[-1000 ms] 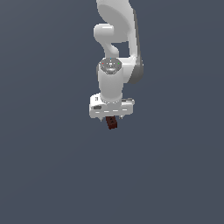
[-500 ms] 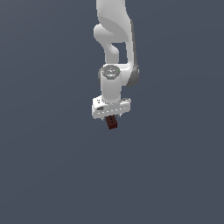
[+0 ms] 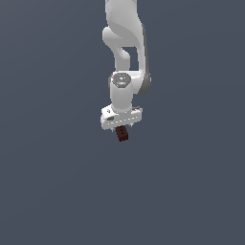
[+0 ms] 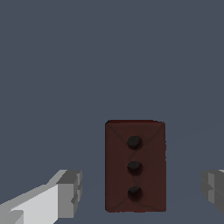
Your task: Pick up the object and move it to a goal position.
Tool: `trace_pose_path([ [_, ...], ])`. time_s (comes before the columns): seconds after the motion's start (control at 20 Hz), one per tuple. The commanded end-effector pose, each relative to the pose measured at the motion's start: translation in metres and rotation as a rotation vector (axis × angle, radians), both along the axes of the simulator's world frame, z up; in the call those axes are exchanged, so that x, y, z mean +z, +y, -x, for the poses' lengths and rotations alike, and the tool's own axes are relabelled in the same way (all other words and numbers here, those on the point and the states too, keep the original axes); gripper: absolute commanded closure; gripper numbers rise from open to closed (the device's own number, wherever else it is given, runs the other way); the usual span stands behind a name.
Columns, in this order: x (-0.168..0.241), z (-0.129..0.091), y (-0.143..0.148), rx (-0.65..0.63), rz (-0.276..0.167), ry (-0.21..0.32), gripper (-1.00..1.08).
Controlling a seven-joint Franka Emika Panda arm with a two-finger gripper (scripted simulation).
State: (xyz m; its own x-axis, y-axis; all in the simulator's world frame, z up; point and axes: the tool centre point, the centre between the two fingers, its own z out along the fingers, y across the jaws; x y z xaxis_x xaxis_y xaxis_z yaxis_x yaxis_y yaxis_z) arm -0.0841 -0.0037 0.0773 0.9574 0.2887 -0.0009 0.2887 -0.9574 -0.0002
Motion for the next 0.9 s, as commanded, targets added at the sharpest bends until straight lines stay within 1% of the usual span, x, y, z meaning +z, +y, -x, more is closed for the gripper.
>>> trace_pose_path([
  [0.0, -0.002, 0.0, 0.0, 0.0, 0.0, 0.0, -0.92],
  [0.5, -0.041, 0.002, 0.0, 0.003, 0.0, -0.001, -0.92],
  [0.8, -0.05, 0.001, 0.0, 0.004, 0.0, -0.001, -0.92],
  [0.85, -0.05, 0.001, 0.0, 0.004, 0.0, -0.001, 1.08],
])
